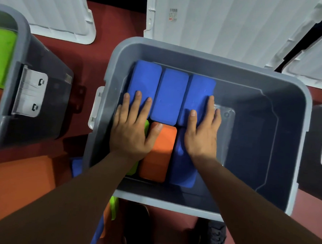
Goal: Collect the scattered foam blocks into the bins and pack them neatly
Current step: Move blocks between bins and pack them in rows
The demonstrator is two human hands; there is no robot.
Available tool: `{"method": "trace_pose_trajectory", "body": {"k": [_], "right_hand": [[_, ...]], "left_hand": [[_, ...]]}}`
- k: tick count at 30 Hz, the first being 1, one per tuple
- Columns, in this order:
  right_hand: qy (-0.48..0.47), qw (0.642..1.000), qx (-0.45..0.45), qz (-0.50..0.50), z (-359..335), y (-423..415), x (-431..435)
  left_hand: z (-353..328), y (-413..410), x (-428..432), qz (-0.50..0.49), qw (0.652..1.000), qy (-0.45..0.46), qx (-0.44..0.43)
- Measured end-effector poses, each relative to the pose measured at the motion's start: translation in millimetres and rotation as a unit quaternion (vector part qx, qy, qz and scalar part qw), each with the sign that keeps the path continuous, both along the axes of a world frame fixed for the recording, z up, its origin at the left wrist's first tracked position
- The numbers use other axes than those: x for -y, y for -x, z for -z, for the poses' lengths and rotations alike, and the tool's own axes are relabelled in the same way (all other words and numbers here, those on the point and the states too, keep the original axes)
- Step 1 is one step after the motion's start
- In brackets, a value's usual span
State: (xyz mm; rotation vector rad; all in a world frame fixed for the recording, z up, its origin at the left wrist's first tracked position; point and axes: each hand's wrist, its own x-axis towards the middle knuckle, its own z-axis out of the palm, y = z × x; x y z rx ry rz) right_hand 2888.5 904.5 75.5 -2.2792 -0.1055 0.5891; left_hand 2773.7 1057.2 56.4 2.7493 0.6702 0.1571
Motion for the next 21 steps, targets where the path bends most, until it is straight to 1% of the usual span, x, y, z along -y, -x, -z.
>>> {"method": "trace_pose_trajectory", "body": {"k": [3, 7, 9, 11, 13, 17, 21], "right_hand": [[0.043, 0.997, 0.036, -0.057, 5.2, 4.7, -3.9], [0.09, 0.987, 0.103, -0.081, 13.1, 3.5, -2.2], [0.145, 0.975, 0.133, -0.106, 11.9, 6.3, 0.7], [0.179, 0.959, 0.161, -0.15, 9.9, 14.6, 3.1], [0.193, 0.95, 0.167, -0.181, 12.5, 21.3, 4.7], [0.231, 0.94, 0.167, -0.188, 18.0, 18.4, -2.1], [0.28, 0.924, 0.12, -0.231, 7.1, 15.3, -4.1]], "left_hand": [[1.5, 1.7, 2.6, 0.008, 1.0, -0.002, 0.001], [1.8, -2.6, 6.2, 0.02, 0.999, -0.024, -0.018], [2.0, -4.0, 6.4, 0.033, 0.999, -0.033, -0.029], [2.6, -4.2, 7.0, 0.043, 0.997, -0.043, -0.037], [3.8, -5.3, 8.5, 0.043, 0.996, -0.055, -0.047], [6.3, -10.8, 7.8, 0.032, 0.996, -0.068, -0.053], [-2.0, -6.2, 8.6, 0.02, 0.997, -0.068, -0.041]]}}
